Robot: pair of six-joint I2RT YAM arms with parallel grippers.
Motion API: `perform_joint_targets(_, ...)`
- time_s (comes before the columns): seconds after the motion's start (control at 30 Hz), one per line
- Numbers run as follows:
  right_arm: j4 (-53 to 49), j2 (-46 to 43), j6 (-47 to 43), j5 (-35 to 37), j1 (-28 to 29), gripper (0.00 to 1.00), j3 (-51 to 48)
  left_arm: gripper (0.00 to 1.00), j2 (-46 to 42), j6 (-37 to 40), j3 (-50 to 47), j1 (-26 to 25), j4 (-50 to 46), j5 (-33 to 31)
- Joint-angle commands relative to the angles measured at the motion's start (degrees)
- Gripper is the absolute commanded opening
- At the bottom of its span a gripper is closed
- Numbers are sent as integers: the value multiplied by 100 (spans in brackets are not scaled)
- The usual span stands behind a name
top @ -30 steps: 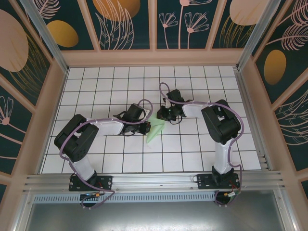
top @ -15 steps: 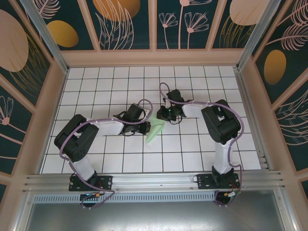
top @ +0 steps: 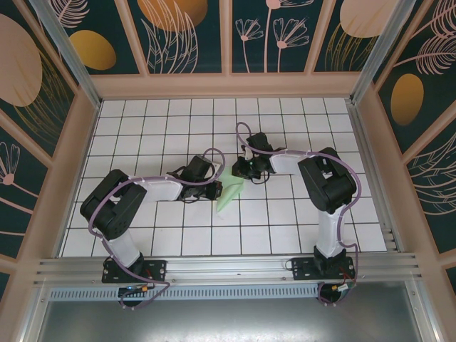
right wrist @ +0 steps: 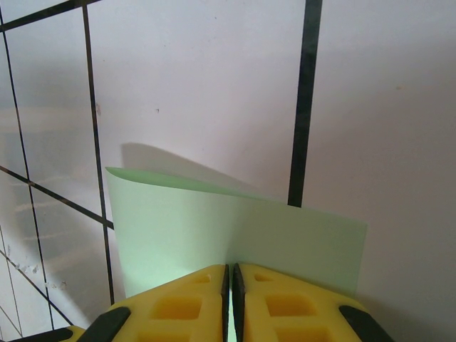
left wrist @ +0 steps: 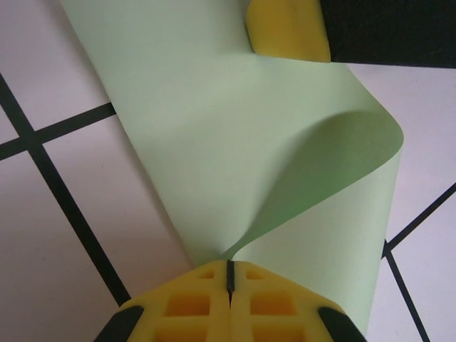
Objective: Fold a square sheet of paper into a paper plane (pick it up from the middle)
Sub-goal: Third fold the triangle at the center of the table.
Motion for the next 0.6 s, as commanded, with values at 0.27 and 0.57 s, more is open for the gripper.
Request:
perform_joint_targets(0.27, -302, -149, 119, 100, 51, 20, 246, 1, 101, 116, 12, 34, -9, 198)
perform_joint_targets(0.57, -206, -66, 163, 34, 56, 19, 215, 2, 48, 150, 138, 34, -92, 200)
